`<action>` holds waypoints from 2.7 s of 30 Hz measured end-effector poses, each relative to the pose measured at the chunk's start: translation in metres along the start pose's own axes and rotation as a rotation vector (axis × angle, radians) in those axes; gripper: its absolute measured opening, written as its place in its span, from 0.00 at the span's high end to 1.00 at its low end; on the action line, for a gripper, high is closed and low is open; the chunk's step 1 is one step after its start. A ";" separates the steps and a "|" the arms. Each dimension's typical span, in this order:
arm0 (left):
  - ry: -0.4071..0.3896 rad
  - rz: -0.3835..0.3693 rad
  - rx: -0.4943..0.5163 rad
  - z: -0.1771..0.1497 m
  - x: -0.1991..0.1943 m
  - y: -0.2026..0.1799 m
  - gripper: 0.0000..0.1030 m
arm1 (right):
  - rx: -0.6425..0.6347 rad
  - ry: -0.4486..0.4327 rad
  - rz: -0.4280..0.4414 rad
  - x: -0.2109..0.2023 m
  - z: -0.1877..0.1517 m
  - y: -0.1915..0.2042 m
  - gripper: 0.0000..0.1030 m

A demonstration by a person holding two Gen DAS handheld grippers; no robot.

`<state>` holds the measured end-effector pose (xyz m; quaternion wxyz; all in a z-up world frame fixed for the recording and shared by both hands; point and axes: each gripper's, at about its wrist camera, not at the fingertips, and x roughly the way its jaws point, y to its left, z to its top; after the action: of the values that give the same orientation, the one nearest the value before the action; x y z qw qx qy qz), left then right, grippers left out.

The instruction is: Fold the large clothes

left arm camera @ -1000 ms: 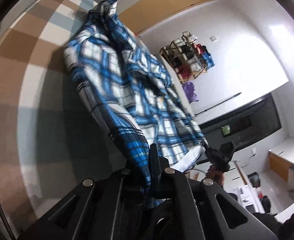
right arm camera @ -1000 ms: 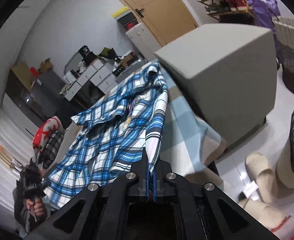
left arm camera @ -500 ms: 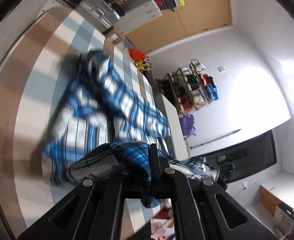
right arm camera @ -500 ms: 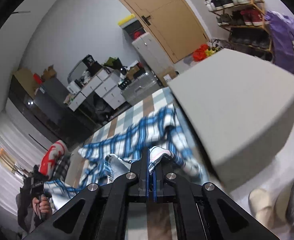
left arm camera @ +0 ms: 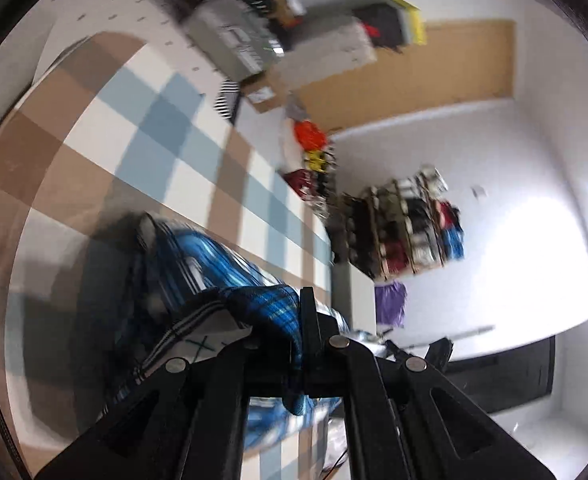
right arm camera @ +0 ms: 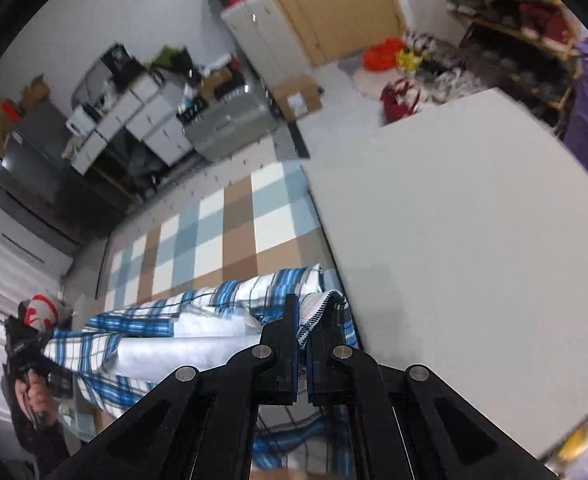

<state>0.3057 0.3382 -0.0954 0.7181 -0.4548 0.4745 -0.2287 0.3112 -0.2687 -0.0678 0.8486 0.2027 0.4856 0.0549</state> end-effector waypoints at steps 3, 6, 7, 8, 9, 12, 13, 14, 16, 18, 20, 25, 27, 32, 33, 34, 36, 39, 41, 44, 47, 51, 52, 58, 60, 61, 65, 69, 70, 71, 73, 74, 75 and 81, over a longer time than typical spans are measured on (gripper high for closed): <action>0.008 0.063 -0.063 0.013 0.012 0.022 1.00 | 0.023 0.063 -0.032 0.036 0.017 -0.007 0.98; 0.033 0.093 -0.152 0.018 0.017 0.038 1.00 | 0.078 0.126 -0.073 0.068 0.027 -0.021 0.95; 0.048 0.114 -0.165 0.020 0.019 0.041 1.00 | 0.099 0.143 -0.093 0.076 0.030 -0.026 0.95; 0.053 0.132 -0.178 0.019 0.019 0.044 1.00 | 0.125 0.154 -0.100 0.082 0.030 -0.032 0.95; 0.055 0.132 -0.184 0.018 0.017 0.041 1.00 | 0.149 0.152 -0.096 0.084 0.033 -0.037 0.95; 0.029 0.136 -0.157 0.010 0.006 0.024 0.94 | 0.130 0.074 -0.098 0.067 0.041 -0.038 0.94; 0.004 0.148 -0.101 0.007 0.000 0.011 0.87 | 0.116 0.041 -0.092 0.058 0.043 -0.035 0.89; -0.020 0.165 -0.051 0.002 -0.005 -0.001 0.63 | 0.096 -0.005 -0.115 0.046 0.043 -0.032 0.71; -0.118 0.167 -0.020 -0.004 -0.023 -0.012 0.30 | 0.048 -0.117 -0.174 0.019 0.040 -0.025 0.34; -0.202 0.155 -0.044 -0.009 -0.043 -0.014 0.23 | -0.013 -0.203 -0.175 -0.007 0.032 -0.015 0.24; -0.211 0.153 -0.033 -0.016 -0.055 -0.016 0.23 | -0.063 -0.237 -0.160 -0.026 0.019 -0.002 0.24; -0.143 0.194 0.057 -0.048 -0.044 -0.032 0.23 | -0.331 -0.152 -0.134 -0.027 -0.039 0.059 0.14; -0.073 0.200 0.118 -0.064 -0.026 -0.041 0.23 | -0.460 -0.103 -0.163 -0.011 -0.065 0.084 0.12; 0.145 0.191 0.241 -0.092 0.034 -0.062 0.23 | -0.584 0.056 -0.148 0.040 -0.100 0.118 0.12; 0.188 0.203 0.262 -0.098 0.049 -0.064 0.23 | -0.593 0.070 -0.162 0.051 -0.101 0.122 0.12; 0.211 0.211 0.271 -0.097 0.061 -0.065 0.23 | -0.594 0.081 -0.171 0.058 -0.101 0.124 0.12; 0.215 0.242 0.281 -0.096 0.088 -0.064 0.23 | -0.569 0.111 -0.182 0.081 -0.096 0.127 0.12; 0.213 0.270 0.283 -0.089 0.117 -0.067 0.23 | -0.496 0.144 -0.211 0.115 -0.078 0.123 0.12; 0.253 0.251 0.245 -0.075 0.136 -0.066 0.23 | -0.443 0.139 -0.217 0.129 -0.065 0.122 0.11; 0.210 0.265 0.202 -0.056 0.142 -0.061 0.23 | -0.378 0.116 -0.230 0.145 -0.044 0.123 0.11; 0.197 0.266 0.155 -0.041 0.144 -0.054 0.23 | -0.381 0.116 -0.241 0.158 -0.029 0.127 0.14; 0.100 0.339 0.191 -0.031 0.119 -0.055 0.23 | -0.331 0.028 -0.278 0.155 -0.003 0.118 0.14; 0.078 0.345 0.181 -0.029 0.108 -0.051 0.23 | -0.290 0.010 -0.290 0.153 0.002 0.111 0.14; 0.041 0.317 0.155 -0.041 0.062 -0.039 0.23 | -0.236 -0.037 -0.131 0.106 -0.019 0.098 0.13; 0.037 0.314 0.188 -0.054 0.046 -0.036 0.23 | -0.307 -0.054 -0.128 0.086 -0.042 0.110 0.12; 0.038 0.321 0.208 -0.064 0.037 -0.034 0.23 | -0.349 -0.050 -0.107 0.075 -0.057 0.118 0.12; 0.049 0.304 0.227 -0.085 0.026 -0.023 0.23 | -0.441 -0.058 -0.078 0.050 -0.112 0.138 0.07; 0.045 0.396 0.252 -0.090 0.029 0.001 0.23 | -0.482 -0.046 -0.175 0.064 -0.148 0.138 0.04; 0.044 0.418 0.238 -0.089 0.032 0.007 0.23 | -0.477 -0.023 -0.193 0.072 -0.149 0.134 0.04; 0.046 0.434 0.218 -0.089 0.034 0.017 0.23 | -0.464 0.011 -0.223 0.086 -0.154 0.129 0.04; 0.050 0.415 0.201 -0.090 0.036 0.031 0.24 | -0.459 0.082 -0.246 0.108 -0.161 0.122 0.04; 0.030 0.410 0.210 -0.091 0.035 0.028 0.24 | -0.462 0.101 -0.256 0.114 -0.163 0.120 0.03; 0.028 0.428 0.224 -0.093 0.035 0.025 0.24 | -0.448 0.067 -0.254 0.113 -0.165 0.119 0.01; 0.014 0.417 0.355 -0.104 0.029 -0.035 0.23 | -0.399 -0.020 -0.227 0.086 -0.149 0.142 0.02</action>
<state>0.2300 0.2535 -0.0927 0.8149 -0.2125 0.5153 -0.1586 0.2445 -0.0706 -0.1467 0.8774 -0.0247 0.4764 0.0521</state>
